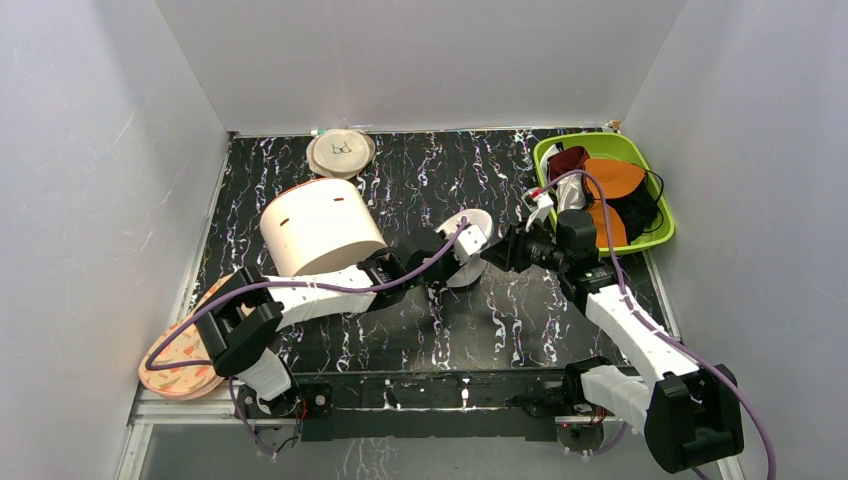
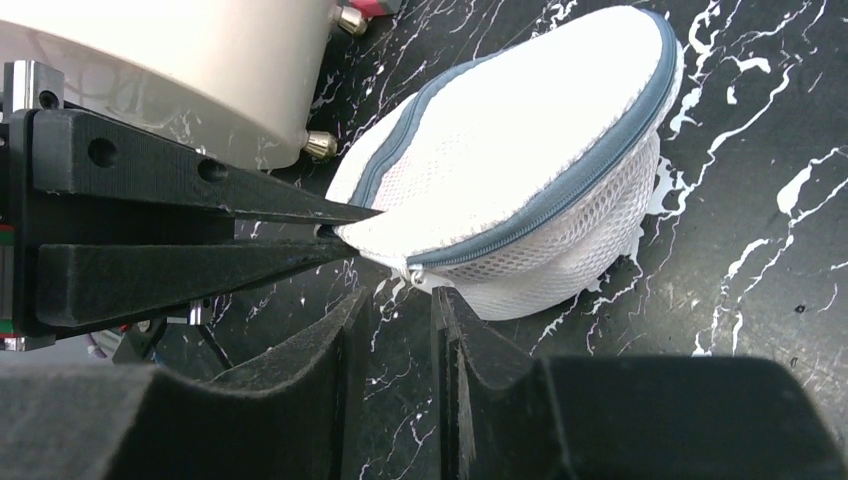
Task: Unzip the laundry bag and remove the bra
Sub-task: Unzip the laundry bag at the center of the board.
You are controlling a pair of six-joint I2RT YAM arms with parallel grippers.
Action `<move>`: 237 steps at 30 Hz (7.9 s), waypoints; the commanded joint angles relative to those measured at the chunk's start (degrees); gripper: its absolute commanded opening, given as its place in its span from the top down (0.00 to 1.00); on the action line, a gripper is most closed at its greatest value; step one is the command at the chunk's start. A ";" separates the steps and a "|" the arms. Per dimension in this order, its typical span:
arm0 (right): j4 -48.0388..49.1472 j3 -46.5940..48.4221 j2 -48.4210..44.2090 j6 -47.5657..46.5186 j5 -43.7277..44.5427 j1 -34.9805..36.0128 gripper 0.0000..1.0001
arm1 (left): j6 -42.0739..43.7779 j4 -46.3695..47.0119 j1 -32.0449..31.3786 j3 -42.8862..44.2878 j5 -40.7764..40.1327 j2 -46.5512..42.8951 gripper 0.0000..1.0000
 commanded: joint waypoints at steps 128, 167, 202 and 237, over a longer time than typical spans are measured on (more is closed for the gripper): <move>5.15 -0.29 -1.60 -2.63 3.06 7.00 1.00 | 3.08 -4.42 -0.08 1.49 9.45 -9.37 0.40; 0.49 3.31 1.31 1.20 20.40 8.39 1.00 | 5.24 -6.69 -0.15 2.77 1.97 -7.22 1.00; 0.37 4.20 -0.59 -4.39 -0.28 9.09 1.00 | 5.26 -7.34 -0.11 2.83 9.33 -7.73 0.51; -2.88 4.08 2.42 2.10 19.74 7.50 1.00 | 6.24 -8.14 -0.15 3.43 2.33 -7.46 1.00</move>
